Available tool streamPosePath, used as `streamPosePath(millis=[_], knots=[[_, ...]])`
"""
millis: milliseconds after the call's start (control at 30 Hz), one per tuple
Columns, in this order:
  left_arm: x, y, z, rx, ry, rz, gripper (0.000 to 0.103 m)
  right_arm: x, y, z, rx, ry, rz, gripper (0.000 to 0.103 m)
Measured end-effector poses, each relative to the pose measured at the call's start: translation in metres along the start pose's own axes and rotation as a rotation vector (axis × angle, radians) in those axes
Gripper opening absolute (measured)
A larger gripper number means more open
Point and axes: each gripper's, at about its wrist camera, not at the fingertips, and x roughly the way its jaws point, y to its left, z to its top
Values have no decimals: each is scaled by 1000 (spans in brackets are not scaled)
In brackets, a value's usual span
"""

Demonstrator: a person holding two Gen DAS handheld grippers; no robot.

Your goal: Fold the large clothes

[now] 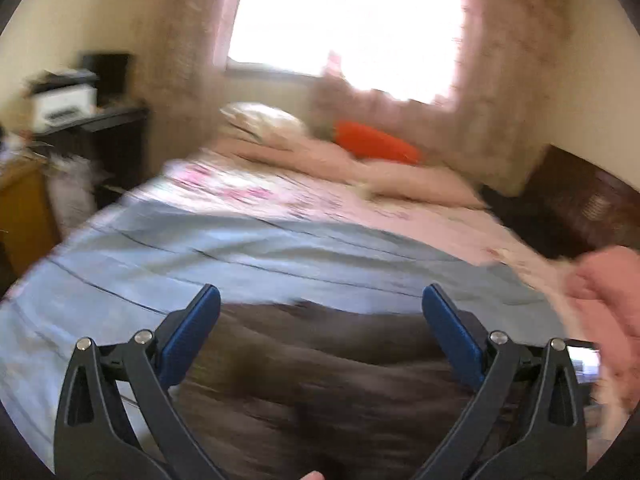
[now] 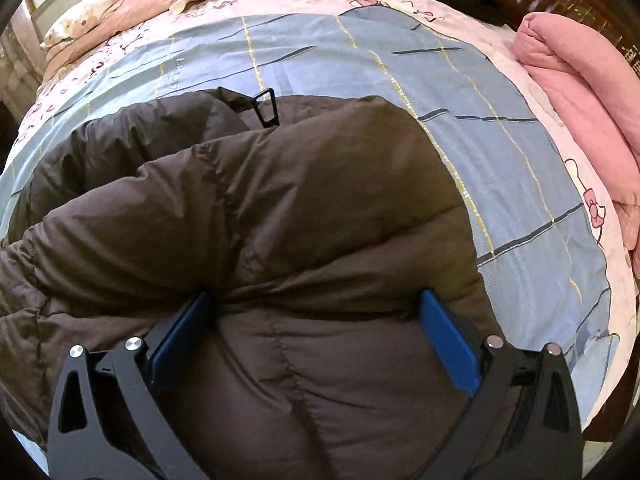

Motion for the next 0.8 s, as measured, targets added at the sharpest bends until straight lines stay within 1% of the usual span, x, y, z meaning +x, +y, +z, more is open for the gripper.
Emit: streamPosePath(millis=[33, 67, 100, 167, 200, 233, 267, 333, 433, 500, 633, 733, 800], knots=[[10, -13, -7, 18, 48, -21, 101, 0, -1, 0, -2, 2, 3, 102], [31, -30, -25, 71, 122, -25, 101, 0, -1, -1, -3, 2, 5, 102], [43, -36, -37, 102, 155, -17, 101, 1, -2, -1, -6, 1, 9, 102], [74, -37, -76, 155, 217, 20, 101, 3, -3, -1, -11, -6, 20, 102], [81, -31, -89, 162, 202, 41, 101, 3, -3, -1, -14, -12, 25, 102], [87, -26, -100, 171, 197, 46, 101, 5, -4, -3, -20, -24, 30, 102], [102, -16, -116, 191, 212, 15, 101, 6, -4, -5, -32, -38, 31, 102], [111, -4, -124, 173, 201, -27, 101, 9, 0, -10, -53, -67, 33, 102], [128, 6, -130, 130, 239, -80, 101, 18, 3, -18, -64, -111, 24, 102], [129, 4, -138, 125, 228, -80, 101, 25, 4, -21, -55, -125, 28, 102], [131, 4, -151, 136, 195, -53, 101, 35, 6, -25, -52, -146, 20, 102], [130, 2, -154, 132, 198, -52, 101, 38, 7, -25, -56, -152, 21, 102], [132, -2, -149, 138, 212, -41, 101, 34, 10, -24, -71, -166, 0, 102]])
